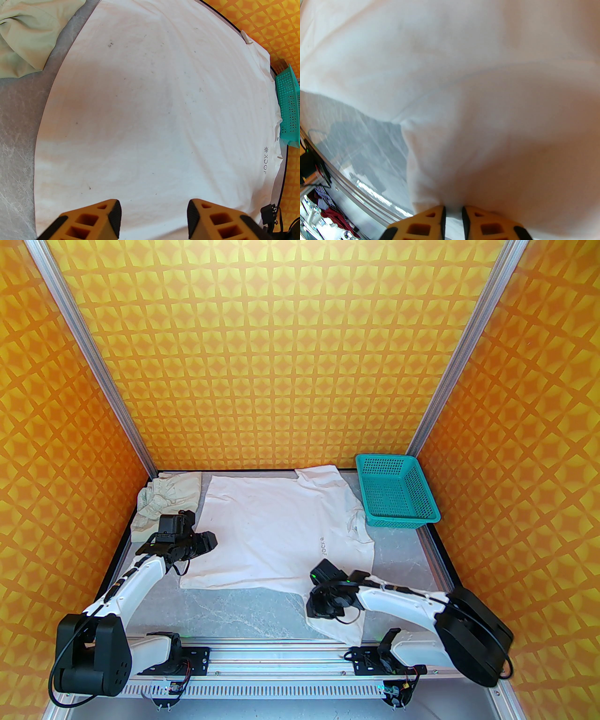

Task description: Fold and stack the mixed laundry pile

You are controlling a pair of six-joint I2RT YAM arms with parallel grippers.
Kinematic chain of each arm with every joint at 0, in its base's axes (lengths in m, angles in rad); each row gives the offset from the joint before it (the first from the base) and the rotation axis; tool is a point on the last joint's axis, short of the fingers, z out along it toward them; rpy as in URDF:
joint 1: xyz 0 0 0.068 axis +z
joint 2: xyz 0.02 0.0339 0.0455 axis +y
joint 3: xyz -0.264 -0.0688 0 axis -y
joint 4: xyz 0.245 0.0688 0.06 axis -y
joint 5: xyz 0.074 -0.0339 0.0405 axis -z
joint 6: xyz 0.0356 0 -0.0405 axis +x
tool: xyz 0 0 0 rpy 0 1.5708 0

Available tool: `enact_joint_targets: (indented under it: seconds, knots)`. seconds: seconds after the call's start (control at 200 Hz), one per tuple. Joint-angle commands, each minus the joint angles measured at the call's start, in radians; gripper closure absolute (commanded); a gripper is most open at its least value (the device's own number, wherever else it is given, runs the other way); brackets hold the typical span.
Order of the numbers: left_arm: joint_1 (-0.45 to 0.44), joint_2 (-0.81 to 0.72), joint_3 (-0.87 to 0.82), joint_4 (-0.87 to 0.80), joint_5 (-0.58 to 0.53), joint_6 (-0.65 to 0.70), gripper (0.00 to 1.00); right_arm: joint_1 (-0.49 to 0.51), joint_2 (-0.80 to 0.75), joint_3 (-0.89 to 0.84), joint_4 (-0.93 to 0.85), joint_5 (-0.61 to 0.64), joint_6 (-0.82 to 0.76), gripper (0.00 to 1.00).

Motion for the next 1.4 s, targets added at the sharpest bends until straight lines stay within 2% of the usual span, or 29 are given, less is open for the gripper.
enact_joint_targets:
  seconds: [0.0, 0.225, 0.355, 0.575, 0.68, 0.785, 0.91, 1.015, 1.125, 1.26, 1.395]
  knots:
    - [0.009, 0.032, 0.018, 0.010, -0.013, -0.001, 0.49, 0.008, 0.014, -0.078, -0.223, 0.050, -0.041, 0.73]
    - [0.019, 0.098, 0.018, 0.031, -0.015, -0.012, 0.50, 0.009, -0.008, -0.088, -0.251, 0.036, -0.064, 0.69]
    - [0.029, 0.118, 0.005, -0.020, -0.092, -0.043, 0.51, 0.009, -0.070, -0.088, -0.308, 0.041, -0.063, 0.67]
    - [0.029, -0.065, -0.184, -0.023, -0.158, -0.175, 0.53, 0.009, -0.167, -0.047, -0.346, 0.055, 0.001, 0.66]
    - [0.028, -0.146, -0.241, -0.043, -0.164, -0.203, 0.53, 0.008, -0.172, 0.006, -0.347, 0.064, 0.003, 0.59]
    - [0.028, -0.211, -0.284, -0.043, -0.164, -0.220, 0.52, 0.009, -0.146, 0.104, -0.368, 0.099, -0.022, 0.51]
    - [0.028, -0.166, -0.268, -0.049, -0.157, -0.204, 0.52, -0.009, -0.083, 0.252, -0.382, 0.170, -0.078, 0.47]
    - [0.030, -0.138, -0.250, -0.107, -0.169, -0.211, 0.52, -0.063, -0.005, 0.355, -0.381, 0.187, -0.136, 0.47]
    - [0.027, -0.274, -0.244, -0.186, -0.178, -0.232, 0.52, -0.088, 0.062, 0.422, -0.346, 0.210, -0.167, 0.47]
    - [0.018, -0.382, -0.221, -0.321, -0.178, -0.235, 0.51, -0.089, 0.151, 0.484, -0.298, 0.166, -0.184, 0.47]
    - [-0.069, -0.339, -0.228, -0.315, -0.173, -0.309, 0.50, -0.089, 0.219, 0.489, -0.238, 0.116, -0.186, 0.47]
